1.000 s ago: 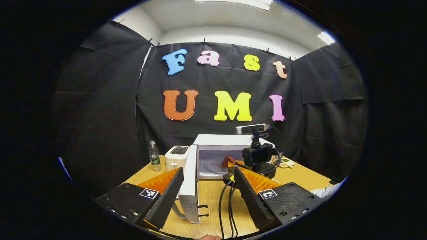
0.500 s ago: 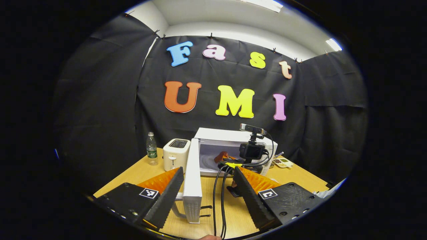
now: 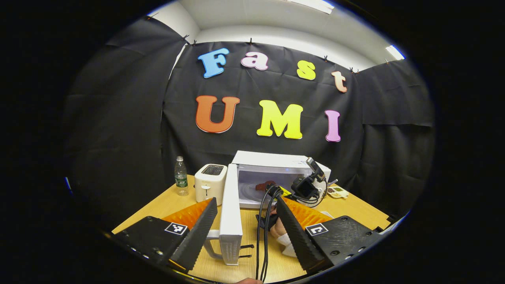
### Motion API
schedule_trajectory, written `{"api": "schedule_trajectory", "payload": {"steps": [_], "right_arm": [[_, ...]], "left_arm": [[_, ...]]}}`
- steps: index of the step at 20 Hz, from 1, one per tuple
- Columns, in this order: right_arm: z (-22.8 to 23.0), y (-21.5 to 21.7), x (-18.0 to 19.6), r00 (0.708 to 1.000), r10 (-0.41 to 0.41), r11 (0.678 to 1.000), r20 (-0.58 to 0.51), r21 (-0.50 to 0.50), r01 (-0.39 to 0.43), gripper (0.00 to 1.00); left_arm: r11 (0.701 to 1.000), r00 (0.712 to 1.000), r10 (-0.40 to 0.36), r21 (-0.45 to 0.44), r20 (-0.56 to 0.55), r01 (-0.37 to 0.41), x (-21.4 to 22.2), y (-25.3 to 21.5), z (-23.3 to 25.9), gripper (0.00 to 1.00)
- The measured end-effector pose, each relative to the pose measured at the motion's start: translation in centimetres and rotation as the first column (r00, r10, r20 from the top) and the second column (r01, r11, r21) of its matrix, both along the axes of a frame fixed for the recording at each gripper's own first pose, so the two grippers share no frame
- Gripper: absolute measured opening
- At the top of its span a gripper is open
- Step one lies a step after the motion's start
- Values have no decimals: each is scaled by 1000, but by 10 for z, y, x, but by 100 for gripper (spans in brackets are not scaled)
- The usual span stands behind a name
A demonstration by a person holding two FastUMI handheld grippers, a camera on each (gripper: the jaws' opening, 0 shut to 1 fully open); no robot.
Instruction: Open the microwave oven with the left hand, put the food in, and close the microwave oven.
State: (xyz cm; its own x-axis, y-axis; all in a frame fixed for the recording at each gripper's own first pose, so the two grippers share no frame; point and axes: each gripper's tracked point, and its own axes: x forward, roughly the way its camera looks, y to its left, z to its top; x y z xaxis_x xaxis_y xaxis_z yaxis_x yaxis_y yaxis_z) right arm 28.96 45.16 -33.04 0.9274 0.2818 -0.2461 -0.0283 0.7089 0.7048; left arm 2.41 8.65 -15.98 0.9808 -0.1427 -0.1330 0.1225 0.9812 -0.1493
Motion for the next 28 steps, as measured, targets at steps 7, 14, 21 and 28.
{"api": "schedule_trajectory", "payload": {"steps": [7, 14, 21, 28], "right_arm": [[-15, -9, 37, 989, -140, 986, -41, 80, 143, 7], [-33, -2, 28, 989, -123, 992, -84, 0, 123, 98], [-54, -3, 14, 979, -16, 947, -205, -317, -51, 100], [-39, -22, -7, 975, 59, 879, -213, -452, -152, 100]], "left_arm": [[1000, 1000, 3, 11, 4, -3, -7, -3, -2, 93], [1000, 1000, 3, -1, 6, -3, -16, 3, -3, 93], [1000, 1000, 16, 0, 19, -16, -28, 11, -3, 93], [1000, 999, 24, 16, 37, -25, -42, 16, -2, 93]]}}
